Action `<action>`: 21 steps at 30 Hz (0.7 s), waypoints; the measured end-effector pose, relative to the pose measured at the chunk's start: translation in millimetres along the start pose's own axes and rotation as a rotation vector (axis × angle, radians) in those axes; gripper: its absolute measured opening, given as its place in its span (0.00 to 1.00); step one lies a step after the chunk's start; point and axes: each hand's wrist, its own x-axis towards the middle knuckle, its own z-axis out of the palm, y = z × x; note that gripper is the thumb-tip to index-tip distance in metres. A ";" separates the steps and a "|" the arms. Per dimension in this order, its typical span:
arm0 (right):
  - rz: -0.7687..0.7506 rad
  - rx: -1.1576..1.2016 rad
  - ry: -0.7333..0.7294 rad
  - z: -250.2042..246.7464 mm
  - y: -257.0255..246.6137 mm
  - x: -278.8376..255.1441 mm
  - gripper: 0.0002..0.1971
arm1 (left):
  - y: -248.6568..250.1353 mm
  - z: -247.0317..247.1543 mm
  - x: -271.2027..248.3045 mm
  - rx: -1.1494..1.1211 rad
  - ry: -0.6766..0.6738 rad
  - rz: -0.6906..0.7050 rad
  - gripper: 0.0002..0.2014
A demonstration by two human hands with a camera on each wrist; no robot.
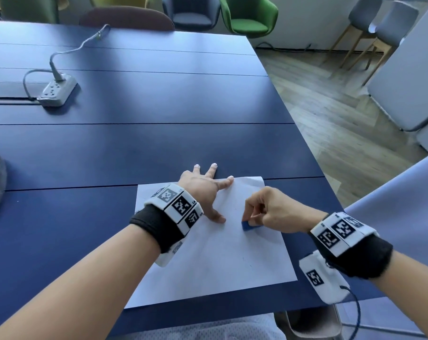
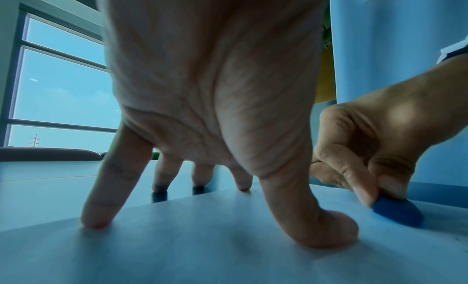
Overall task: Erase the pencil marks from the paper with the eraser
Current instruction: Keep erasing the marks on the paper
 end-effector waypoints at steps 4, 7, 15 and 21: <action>-0.003 0.026 0.155 3.8 -4.3 6.5 0.14 | 0.2 -1.1 -1.0 0.001 -0.001 0.003 0.53; 0.001 0.056 0.115 13.2 -0.9 -12.0 0.14 | 0.9 -0.9 -1.0 0.009 -0.002 0.000 0.53; -0.008 0.054 0.190 22.2 -2.2 -21.2 0.11 | 1.5 -0.6 -0.7 0.013 0.008 -0.004 0.53; -0.002 0.031 -0.007 21.4 1.4 -37.4 0.13 | 1.6 -1.5 -2.5 0.017 -0.002 -0.008 0.53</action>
